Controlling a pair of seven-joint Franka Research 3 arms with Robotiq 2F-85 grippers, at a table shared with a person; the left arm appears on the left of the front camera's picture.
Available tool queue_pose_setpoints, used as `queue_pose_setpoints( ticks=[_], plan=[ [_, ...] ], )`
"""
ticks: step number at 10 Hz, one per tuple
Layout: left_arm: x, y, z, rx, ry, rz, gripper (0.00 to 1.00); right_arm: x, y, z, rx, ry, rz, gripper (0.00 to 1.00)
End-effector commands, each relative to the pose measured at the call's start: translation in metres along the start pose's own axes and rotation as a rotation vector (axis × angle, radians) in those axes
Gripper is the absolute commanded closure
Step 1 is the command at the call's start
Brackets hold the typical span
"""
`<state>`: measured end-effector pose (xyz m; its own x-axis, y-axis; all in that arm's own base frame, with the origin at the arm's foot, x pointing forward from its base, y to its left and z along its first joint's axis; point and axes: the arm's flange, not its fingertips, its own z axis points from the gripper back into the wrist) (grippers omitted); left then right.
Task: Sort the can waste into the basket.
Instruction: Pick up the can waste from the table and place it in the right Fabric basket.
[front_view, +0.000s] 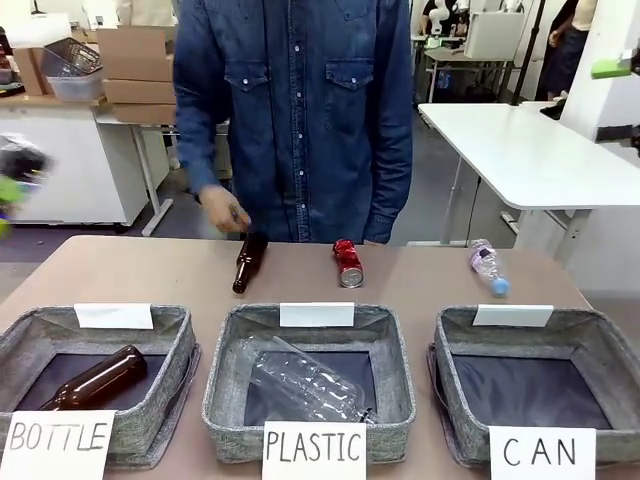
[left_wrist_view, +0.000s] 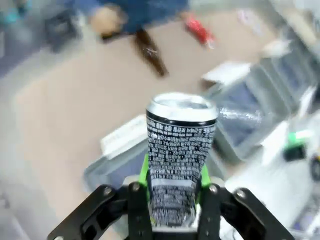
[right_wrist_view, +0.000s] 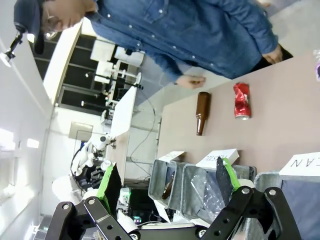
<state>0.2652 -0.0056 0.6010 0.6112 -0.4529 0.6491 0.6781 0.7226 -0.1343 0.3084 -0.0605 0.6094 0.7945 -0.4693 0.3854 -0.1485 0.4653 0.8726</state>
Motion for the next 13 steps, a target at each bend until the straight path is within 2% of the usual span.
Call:
queue_pose_setpoints(
  ticks=[1,2,4,7,8,10,11,13],
  plan=[
    [0.061,-0.036,-0.05,-0.121,0.048,-0.342,0.61,0.001,-0.002,0.04,-0.054,0.011,0.059,0.0],
    [0.083,-0.078,-0.08,-0.192,0.069,-0.503,0.61,0.002,-0.011,0.063,-0.066,-0.01,0.045,0.0],
    [0.108,-0.16,-0.134,-0.385,0.149,-0.795,0.61,0.004,-0.034,0.105,-0.109,-0.138,-0.056,0.0],
    [0.131,-0.282,-0.217,-0.522,0.225,-1.056,0.61,-0.015,-0.056,0.154,-0.118,-0.189,-0.062,0.0],
    [0.149,-0.325,-0.249,-0.527,0.197,-1.098,0.61,-0.029,-0.063,0.162,-0.091,-0.187,-0.067,0.0],
    [0.18,-0.395,-0.306,-0.485,0.113,-1.105,0.61,-0.059,-0.085,0.166,-0.086,-0.103,-0.057,0.0],
    [0.189,-0.418,-0.336,-0.456,0.083,-1.109,0.61,-0.024,-0.066,0.163,-0.096,-0.192,-0.072,0.0],
    [0.178,-0.448,-0.379,-0.421,0.119,-1.124,0.61,-0.024,-0.066,0.163,-0.096,-0.192,-0.072,0.0]
  ],
)
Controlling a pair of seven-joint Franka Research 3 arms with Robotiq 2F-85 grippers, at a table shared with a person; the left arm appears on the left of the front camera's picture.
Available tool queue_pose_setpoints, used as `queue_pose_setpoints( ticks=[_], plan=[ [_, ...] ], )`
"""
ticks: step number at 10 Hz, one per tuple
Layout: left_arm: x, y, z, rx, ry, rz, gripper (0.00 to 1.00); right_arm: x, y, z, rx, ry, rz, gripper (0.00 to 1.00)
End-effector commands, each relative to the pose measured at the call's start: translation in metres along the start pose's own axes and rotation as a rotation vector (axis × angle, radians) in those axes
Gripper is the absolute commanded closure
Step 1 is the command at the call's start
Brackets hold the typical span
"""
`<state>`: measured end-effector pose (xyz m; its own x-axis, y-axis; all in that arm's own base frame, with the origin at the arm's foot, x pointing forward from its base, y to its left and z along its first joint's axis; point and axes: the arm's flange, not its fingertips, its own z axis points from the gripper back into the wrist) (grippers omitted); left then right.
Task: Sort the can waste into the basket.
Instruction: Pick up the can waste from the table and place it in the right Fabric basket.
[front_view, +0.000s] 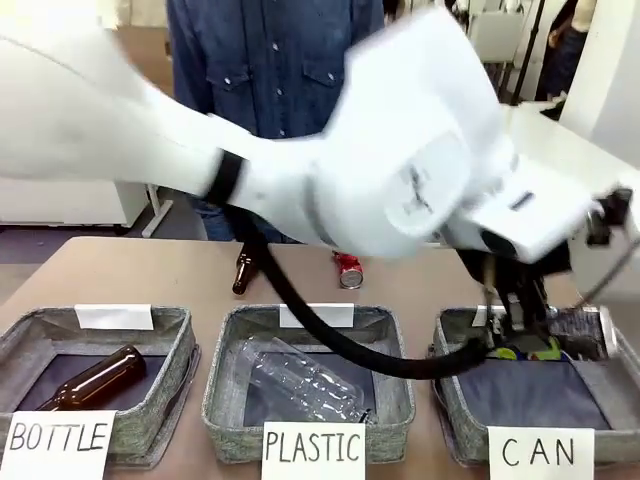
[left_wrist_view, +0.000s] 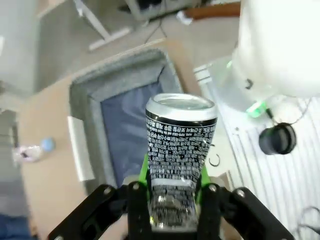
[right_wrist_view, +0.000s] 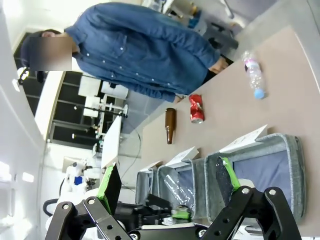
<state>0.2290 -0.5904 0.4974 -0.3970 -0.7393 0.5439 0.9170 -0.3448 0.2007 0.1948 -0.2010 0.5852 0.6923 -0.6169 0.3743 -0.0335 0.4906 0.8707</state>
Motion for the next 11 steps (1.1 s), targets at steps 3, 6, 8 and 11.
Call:
queue_pose_setpoints(
  ticks=[3,6,8,11],
  plan=[
    [0.008,0.024,-0.073,0.01,0.181,0.054,0.61,0.009,0.005,-0.003,-0.001,-0.027,-0.002,0.0],
    [0.003,0.04,-0.077,-0.007,0.212,0.052,0.61,0.009,0.005,-0.003,-0.001,-0.027,-0.002,0.0],
    [-0.005,0.045,-0.076,0.014,0.228,0.05,0.19,0.009,0.005,-0.003,-0.001,-0.027,-0.002,0.0],
    [-0.007,0.051,-0.071,0.021,0.232,0.057,0.0,0.009,0.005,-0.003,-0.001,-0.027,-0.002,0.0]
  ],
)
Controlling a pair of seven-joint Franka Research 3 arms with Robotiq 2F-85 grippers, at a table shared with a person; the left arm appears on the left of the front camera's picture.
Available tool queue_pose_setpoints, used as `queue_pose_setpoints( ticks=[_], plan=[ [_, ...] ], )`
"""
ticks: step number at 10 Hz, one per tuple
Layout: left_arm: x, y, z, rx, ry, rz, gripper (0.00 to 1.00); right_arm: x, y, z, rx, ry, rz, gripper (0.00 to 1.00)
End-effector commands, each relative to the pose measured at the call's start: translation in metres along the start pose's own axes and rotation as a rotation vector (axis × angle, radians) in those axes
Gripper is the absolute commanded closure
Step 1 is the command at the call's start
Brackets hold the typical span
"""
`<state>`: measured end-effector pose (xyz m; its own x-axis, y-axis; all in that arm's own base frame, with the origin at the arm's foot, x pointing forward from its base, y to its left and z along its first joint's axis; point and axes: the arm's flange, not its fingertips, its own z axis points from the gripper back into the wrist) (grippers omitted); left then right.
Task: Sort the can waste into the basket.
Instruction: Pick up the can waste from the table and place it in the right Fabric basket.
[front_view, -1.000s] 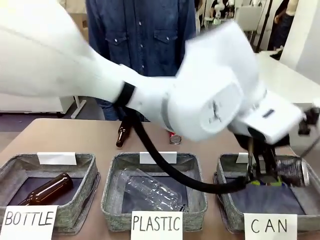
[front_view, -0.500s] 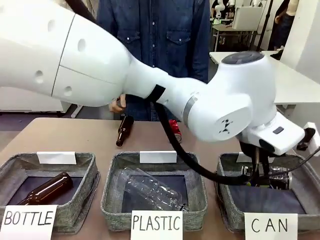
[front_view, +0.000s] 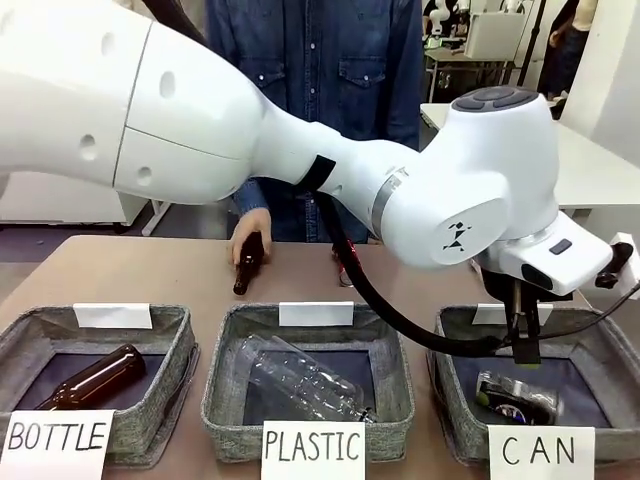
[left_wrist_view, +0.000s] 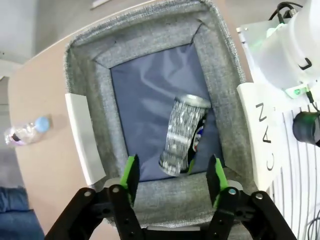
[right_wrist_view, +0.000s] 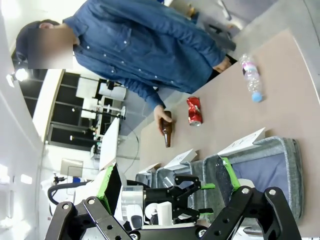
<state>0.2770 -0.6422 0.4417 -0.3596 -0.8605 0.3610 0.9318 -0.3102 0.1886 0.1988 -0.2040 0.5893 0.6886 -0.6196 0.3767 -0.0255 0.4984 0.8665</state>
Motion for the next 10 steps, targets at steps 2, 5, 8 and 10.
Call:
queue_pose_setpoints(
  ticks=[2,5,8,10],
  plan=[
    [0.001,0.001,0.006,0.007,0.011,0.025,0.0,0.003,0.003,-0.003,0.011,-0.022,-0.003,0.0],
    [-0.058,-0.004,0.046,-0.051,0.079,0.066,0.0,0.0,0.0,0.0,0.0,0.0,0.0,0.0],
    [-0.198,-0.011,0.173,-0.089,0.122,0.345,0.0,0.002,0.006,-0.029,0.011,0.129,0.029,0.0],
    [-0.254,-0.039,0.237,-0.144,0.205,0.443,0.0,0.006,0.014,-0.062,-0.006,0.182,-0.007,0.0]
  ],
)
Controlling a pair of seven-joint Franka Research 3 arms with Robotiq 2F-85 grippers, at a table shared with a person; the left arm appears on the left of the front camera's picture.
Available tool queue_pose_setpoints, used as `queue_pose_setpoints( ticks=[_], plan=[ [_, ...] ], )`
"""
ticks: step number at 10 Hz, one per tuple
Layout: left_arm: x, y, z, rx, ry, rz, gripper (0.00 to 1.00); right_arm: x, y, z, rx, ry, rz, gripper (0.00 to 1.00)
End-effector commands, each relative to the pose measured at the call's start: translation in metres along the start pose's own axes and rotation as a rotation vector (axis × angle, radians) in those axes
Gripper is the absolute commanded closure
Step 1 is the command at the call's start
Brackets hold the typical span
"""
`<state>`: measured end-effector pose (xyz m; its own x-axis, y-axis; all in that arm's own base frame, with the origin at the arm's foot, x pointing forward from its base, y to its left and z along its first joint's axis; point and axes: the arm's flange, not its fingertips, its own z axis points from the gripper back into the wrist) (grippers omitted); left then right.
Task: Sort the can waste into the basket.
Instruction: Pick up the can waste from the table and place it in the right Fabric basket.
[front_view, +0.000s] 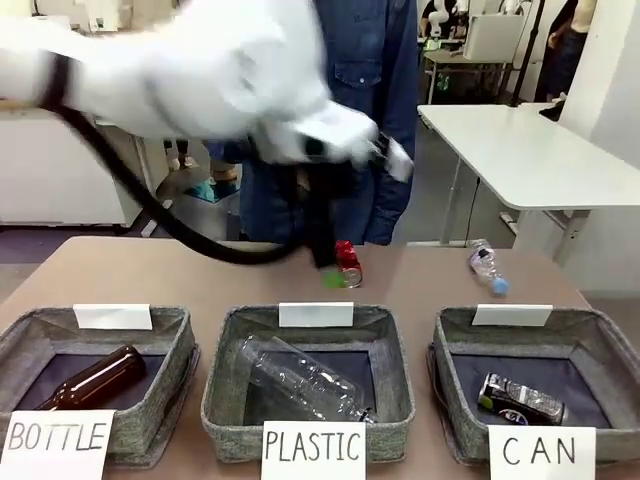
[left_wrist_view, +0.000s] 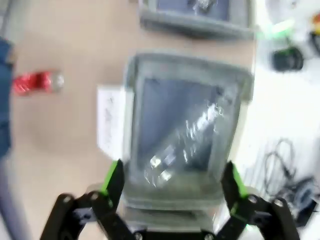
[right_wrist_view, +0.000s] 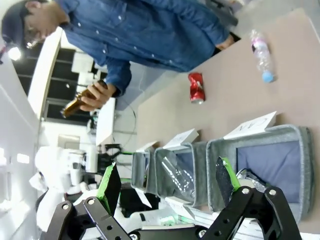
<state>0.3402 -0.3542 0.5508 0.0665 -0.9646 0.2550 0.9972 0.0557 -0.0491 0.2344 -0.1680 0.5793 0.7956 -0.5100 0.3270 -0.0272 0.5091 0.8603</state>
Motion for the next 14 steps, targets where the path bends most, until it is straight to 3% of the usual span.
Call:
queue_pose_setpoints(
  ticks=[1,3,4,6,8,10,11,14],
  plan=[
    [-0.08,-0.017,0.035,-0.038,0.1,0.078,0.0,0.012,0.011,-0.022,-0.001,0.058,-0.01,0.0],
    [-0.167,0.012,0.088,-0.029,-0.028,0.32,0.0,0.01,0.025,-0.036,-0.014,0.107,0.02,0.0],
    [-0.227,0.037,0.122,-0.081,-0.115,0.46,0.0,0.009,0.036,-0.047,-0.024,0.141,0.05,0.0],
    [-0.3,0.06,0.154,-0.205,-0.236,0.591,0.0,0.006,0.052,-0.067,-0.034,0.19,0.086,0.0],
    [-0.371,0.073,0.168,-0.263,-0.38,0.855,0.0,0.001,0.074,-0.089,-0.048,0.252,0.146,0.0],
    [-0.43,0.08,0.164,-0.361,-0.59,0.987,0.0,-0.002,0.09,-0.11,-0.069,0.308,0.176,0.0],
    [-0.403,0.072,0.165,-0.27,-0.35,0.838,0.0,-0.004,0.072,-0.095,-0.056,0.252,0.164,0.0],
    [-0.403,0.072,0.165,-0.27,-0.35,0.838,0.0,-0.004,0.072,-0.095,-0.056,0.252,0.164,0.0]
  ],
)
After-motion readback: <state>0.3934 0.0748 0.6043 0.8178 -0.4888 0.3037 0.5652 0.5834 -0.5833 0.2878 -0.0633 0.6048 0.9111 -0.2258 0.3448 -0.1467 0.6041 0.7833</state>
